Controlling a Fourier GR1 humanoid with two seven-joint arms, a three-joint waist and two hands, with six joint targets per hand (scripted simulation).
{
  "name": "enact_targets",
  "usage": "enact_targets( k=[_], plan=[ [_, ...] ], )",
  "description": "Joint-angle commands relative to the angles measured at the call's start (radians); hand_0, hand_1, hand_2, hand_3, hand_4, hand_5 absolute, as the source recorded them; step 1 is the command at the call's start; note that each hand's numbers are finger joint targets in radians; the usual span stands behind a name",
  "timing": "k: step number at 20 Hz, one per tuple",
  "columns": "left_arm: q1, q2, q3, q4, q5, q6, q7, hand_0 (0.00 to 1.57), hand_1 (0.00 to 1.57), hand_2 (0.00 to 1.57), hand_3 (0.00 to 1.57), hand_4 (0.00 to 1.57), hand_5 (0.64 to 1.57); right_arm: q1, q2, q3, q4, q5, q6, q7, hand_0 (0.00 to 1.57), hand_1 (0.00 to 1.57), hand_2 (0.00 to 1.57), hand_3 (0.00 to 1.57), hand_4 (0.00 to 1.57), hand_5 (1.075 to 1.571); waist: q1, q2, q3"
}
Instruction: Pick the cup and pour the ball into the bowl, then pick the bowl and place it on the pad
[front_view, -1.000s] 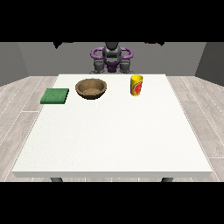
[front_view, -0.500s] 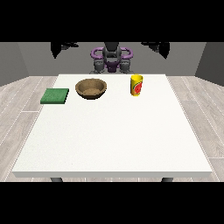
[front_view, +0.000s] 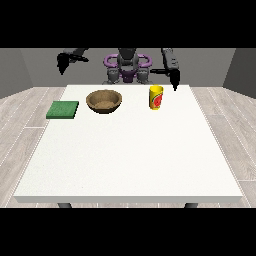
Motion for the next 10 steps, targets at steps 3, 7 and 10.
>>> enact_targets(
  k=[3, 7, 10],
  plan=[
    [-0.066, -0.071, -0.018, 0.223, -0.078, 0.086, -0.216, 0.0, 0.0, 0.0, 0.0, 0.0, 1.528, -0.068, -0.019, -0.014, 0.024, -0.014, 0.011, 0.008, 0.0, 0.0, 0.0, 0.0, 0.0, 1.57, -0.025, 0.062, -0.0005],
    [-0.15, 0.013, 0.077, 0.418, -0.024, 0.032, -0.342, 0.0, 0.0, 0.0, 0.0, 0.0, 1.518, -0.053, -0.026, -0.025, 0.017, -0.033, 0.05, -0.041, 0.0, 0.0, 0.0, 0.0, 0.0, 1.57, -0.057, 0.113, -0.0007],
    [-0.197, -0.017, 0.037, 0.458, -0.053, 0.089, -0.31, 0.0, 0.0, 0.0, 0.0, 0.0, 1.519, -0.024, -0.002, -0.022, 0.158, 0.031, 0.05, -0.153, 0.0, 0.0, 0.0, 0.0, 0.0, 1.571, -0.017, 0.06, 0.0]
  ],
)
